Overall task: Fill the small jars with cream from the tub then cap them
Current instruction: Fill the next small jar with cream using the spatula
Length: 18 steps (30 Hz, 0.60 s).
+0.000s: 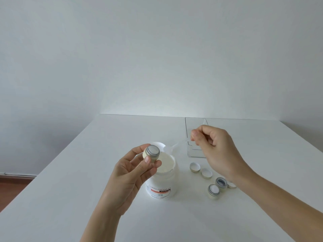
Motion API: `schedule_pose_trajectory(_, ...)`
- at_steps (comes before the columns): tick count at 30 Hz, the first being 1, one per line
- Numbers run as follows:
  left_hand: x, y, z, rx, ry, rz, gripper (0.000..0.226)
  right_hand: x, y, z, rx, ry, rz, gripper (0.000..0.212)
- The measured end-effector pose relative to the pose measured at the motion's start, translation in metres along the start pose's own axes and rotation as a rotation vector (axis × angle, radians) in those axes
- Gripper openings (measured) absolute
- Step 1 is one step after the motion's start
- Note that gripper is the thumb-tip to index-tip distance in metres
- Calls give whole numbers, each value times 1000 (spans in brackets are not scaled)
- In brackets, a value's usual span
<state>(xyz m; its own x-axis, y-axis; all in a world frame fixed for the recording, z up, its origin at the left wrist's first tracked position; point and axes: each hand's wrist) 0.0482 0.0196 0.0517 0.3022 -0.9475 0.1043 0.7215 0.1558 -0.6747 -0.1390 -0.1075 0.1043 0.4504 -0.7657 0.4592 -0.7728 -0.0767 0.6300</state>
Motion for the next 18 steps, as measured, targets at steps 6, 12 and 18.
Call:
schedule_pose_trajectory(6,-1,-4,-3,44,9,-32,35,0,-5,-7,19,-6,-31,26)
schedule_pose_trajectory(12,-1,-7,-3,22,-13,-43,36,-1,-8,-7,25,-45,-49,28)
schedule_pose_trajectory(18,-3,-10,-1,55,-14,-48,35,-2,-7,-3,-3,-66,-35,27)
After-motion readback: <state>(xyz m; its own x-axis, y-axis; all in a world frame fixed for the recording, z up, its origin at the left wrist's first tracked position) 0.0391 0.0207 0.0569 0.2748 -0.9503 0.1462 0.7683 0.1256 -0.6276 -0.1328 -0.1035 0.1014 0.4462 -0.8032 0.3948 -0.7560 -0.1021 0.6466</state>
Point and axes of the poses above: each hand's wrist, its own x-axis towards the middle knuckle, its own y-axis out of the back of the hand, z = x × y, and after that the axes turned 15 degrees about -x, right-handed
